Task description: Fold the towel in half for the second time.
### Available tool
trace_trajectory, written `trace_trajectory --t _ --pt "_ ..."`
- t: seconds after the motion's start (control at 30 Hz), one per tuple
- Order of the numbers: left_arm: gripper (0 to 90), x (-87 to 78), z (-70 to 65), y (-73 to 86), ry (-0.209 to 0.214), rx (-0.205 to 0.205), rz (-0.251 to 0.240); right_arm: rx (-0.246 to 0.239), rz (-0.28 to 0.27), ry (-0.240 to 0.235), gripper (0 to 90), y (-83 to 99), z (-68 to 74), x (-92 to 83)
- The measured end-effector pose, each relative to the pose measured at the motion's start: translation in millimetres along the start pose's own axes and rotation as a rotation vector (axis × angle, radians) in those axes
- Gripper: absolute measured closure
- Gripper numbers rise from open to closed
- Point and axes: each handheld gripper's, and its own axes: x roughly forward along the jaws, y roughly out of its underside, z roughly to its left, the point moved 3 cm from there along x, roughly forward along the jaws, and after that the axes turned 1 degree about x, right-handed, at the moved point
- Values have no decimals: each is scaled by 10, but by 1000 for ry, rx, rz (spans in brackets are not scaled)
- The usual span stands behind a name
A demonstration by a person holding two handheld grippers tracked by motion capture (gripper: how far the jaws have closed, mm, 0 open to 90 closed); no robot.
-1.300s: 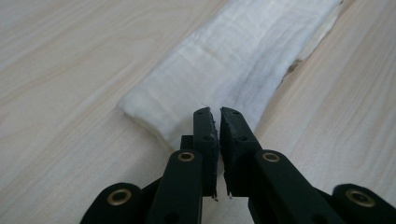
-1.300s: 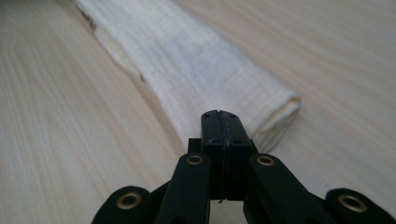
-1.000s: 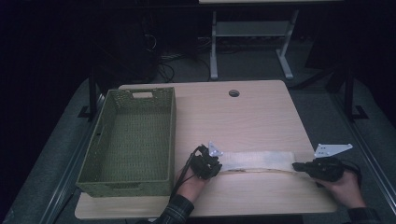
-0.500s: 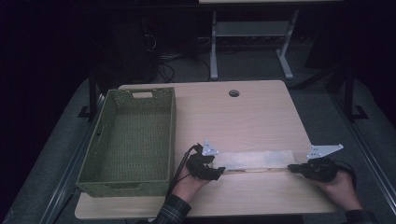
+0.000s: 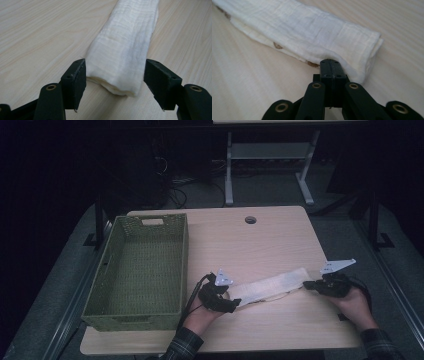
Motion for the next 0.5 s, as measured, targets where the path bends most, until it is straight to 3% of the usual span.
trace_trajectory --t 0.5 --pt "336 18 -9 -17 2 9 -4 -3 -28 4 899 -476 -213 369"
